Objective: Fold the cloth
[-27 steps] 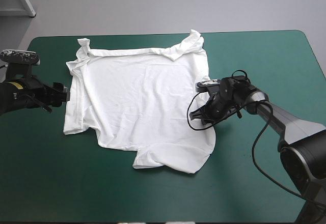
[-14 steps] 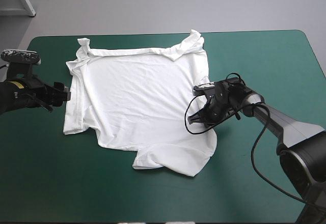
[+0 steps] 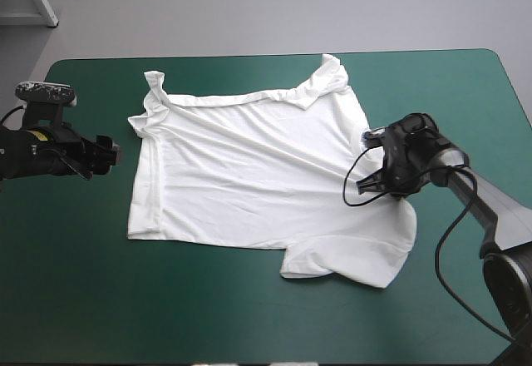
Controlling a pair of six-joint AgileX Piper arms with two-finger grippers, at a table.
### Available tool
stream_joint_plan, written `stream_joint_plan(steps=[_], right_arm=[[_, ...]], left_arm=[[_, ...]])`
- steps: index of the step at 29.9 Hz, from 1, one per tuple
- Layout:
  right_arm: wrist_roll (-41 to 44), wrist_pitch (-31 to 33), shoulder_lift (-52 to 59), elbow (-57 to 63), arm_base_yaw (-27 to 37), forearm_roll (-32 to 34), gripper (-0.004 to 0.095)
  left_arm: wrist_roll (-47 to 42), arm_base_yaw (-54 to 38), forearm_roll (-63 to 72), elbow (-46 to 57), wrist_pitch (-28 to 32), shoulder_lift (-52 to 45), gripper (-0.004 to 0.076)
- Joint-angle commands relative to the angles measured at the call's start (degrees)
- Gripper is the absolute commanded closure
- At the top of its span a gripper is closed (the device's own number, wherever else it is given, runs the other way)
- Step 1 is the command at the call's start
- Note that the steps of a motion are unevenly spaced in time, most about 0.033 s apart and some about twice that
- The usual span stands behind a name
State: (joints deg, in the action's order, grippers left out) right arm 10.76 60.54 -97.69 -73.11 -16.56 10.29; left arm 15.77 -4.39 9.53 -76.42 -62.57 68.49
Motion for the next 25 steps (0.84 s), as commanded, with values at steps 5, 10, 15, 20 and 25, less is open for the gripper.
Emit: stream_joint_plan(steps=[5,10,15,20,25], right_arm=[[-2.6,-7.5,2.6,-1.7,17.3,5.5,0.0926],[-2.6,-19.0,0.4,-6.4,26.7,2.8,0.0925],[-3.1,-23.1,-7.0,-15.3,28.1,3.5,0.0925],[-4.0,-22.0,-18.8,-29.1,28.1,4.9,0.0925],[-1.5,-20.8,-28.5,-45.4,28.6,5.0,0.0925]], left_arm=[[-0.1,0.4,1.4,-1.9,1.4,-0.7,0.015],[-0.2,0.4,5.0,-1.8,-0.4,-0.7,0.015],[0.0,0.4,6.8,-1.6,-0.6,-0.7,0.015],[0.0,0.4,6.6,-1.6,-1.1,-0.7,0.015],[-0.1,0.4,7.2,-1.6,-3.0,-0.7,0.015]])
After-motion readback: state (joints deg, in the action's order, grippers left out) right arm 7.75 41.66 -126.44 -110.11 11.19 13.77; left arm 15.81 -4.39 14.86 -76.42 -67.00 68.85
